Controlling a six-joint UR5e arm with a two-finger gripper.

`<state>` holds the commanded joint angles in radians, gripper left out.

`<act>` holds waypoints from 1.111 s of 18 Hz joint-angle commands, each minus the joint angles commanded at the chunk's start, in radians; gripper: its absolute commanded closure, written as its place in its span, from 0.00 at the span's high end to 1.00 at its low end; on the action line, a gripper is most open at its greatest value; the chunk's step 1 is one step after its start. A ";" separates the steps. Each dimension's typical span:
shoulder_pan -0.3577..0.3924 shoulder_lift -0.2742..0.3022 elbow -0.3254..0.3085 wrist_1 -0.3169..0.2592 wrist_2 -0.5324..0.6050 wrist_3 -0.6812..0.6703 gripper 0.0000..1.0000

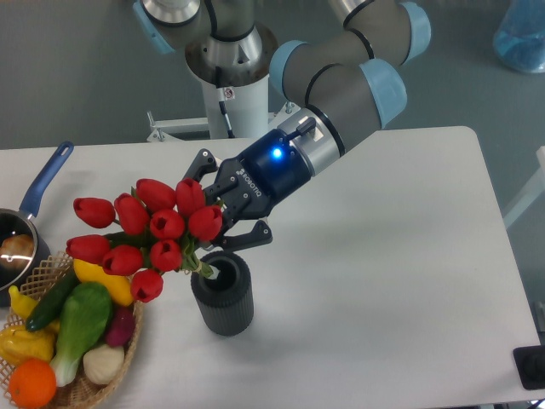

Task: Insert the flowers into the vase
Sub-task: 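Tilt and lower the tulip stems into the vase opening, then push the tulip stems further down into the vase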

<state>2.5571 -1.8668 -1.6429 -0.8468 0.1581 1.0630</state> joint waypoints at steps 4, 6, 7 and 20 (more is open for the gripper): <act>0.017 -0.002 -0.014 0.000 -0.011 0.003 0.41; 0.021 -0.002 -0.037 0.000 -0.011 0.035 0.41; 0.026 -0.002 -0.057 0.000 -0.012 0.060 0.40; 0.037 -0.040 -0.100 -0.002 -0.029 0.169 0.41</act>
<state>2.5940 -1.9067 -1.7426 -0.8483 0.1289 1.2317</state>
